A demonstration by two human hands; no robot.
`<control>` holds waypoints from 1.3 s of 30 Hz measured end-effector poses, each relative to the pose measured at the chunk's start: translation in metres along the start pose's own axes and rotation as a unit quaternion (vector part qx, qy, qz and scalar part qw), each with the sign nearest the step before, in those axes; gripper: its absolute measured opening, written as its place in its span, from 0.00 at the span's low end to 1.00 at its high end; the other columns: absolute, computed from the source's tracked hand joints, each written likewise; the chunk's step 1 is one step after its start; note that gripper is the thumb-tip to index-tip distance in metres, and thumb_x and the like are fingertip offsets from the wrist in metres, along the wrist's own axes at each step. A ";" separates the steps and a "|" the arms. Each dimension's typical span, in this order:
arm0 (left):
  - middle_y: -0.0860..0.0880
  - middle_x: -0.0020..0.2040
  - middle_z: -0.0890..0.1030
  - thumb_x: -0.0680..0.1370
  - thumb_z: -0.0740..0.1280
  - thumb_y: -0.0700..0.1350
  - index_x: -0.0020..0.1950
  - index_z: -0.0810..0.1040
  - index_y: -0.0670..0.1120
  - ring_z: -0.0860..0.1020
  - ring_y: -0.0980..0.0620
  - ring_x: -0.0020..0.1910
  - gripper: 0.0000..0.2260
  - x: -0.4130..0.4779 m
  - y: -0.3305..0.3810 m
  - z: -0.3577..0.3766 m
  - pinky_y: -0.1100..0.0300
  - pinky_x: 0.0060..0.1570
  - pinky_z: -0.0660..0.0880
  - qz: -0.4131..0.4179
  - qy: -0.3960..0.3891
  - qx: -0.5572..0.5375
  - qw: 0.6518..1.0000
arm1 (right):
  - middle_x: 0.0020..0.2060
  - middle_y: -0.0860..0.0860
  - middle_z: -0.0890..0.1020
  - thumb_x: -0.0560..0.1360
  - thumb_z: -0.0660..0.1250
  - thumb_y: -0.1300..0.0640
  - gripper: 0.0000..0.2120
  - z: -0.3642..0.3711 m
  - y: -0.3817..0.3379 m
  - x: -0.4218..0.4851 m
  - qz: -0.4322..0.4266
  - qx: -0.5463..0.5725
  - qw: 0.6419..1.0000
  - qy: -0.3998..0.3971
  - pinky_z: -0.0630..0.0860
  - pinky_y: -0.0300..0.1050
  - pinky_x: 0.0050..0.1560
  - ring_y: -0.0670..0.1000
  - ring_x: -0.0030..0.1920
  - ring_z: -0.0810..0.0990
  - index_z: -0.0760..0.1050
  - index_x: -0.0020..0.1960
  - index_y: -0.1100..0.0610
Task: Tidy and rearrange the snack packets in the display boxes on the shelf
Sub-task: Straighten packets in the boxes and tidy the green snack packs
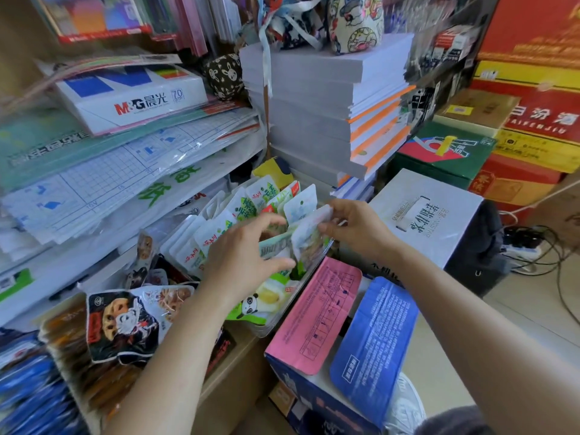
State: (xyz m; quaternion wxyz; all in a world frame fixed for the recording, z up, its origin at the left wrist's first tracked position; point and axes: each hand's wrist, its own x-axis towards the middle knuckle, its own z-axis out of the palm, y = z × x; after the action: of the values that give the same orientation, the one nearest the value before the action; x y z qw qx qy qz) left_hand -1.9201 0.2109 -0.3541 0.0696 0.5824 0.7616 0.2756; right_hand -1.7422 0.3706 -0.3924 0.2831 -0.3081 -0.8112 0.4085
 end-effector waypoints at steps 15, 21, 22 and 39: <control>0.47 0.49 0.84 0.75 0.72 0.56 0.74 0.70 0.55 0.81 0.42 0.49 0.29 -0.019 -0.026 -0.008 0.54 0.35 0.72 -0.051 0.084 0.200 0.975 | 0.42 0.50 0.80 0.78 0.68 0.58 0.04 0.008 0.007 0.023 0.048 -0.138 0.988 0.042 0.70 0.44 0.39 0.53 0.44 0.78 0.75 0.52 0.58; 0.54 0.72 0.71 0.77 0.67 0.39 0.80 0.62 0.53 0.72 0.50 0.66 0.32 -0.013 -0.028 0.003 0.50 0.60 0.74 0.109 0.017 0.195 0.975 | 0.59 0.51 0.73 0.74 0.72 0.62 0.24 0.013 -0.005 0.011 0.030 -0.103 0.986 0.128 0.73 0.27 0.43 0.48 0.48 0.75 0.71 0.68 0.54; 0.53 0.69 0.73 0.77 0.67 0.39 0.78 0.65 0.51 0.74 0.50 0.63 0.30 -0.012 -0.028 0.003 0.50 0.57 0.75 0.104 0.021 0.184 0.977 | 0.59 0.52 0.72 0.73 0.71 0.66 0.26 0.014 -0.011 0.006 -0.012 -0.108 0.983 0.151 0.77 0.34 0.48 0.49 0.49 0.75 0.71 0.68 0.53; 0.54 0.48 0.84 0.76 0.73 0.42 0.49 0.76 0.48 0.82 0.48 0.43 0.08 -0.030 -0.036 -0.004 0.59 0.40 0.68 0.029 0.077 0.072 0.994 | 0.54 0.49 0.83 0.68 0.79 0.58 0.13 0.029 -0.004 0.003 -0.186 -0.312 0.920 0.146 0.69 0.56 0.55 0.59 0.57 0.74 0.84 0.52 0.54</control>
State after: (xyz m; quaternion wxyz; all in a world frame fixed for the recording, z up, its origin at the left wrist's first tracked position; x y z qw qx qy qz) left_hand -1.9429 0.1756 -0.3757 -0.0394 0.5849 0.7652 0.2661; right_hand -1.7657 0.3572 -0.4032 0.3592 -0.2807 -0.8897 0.0252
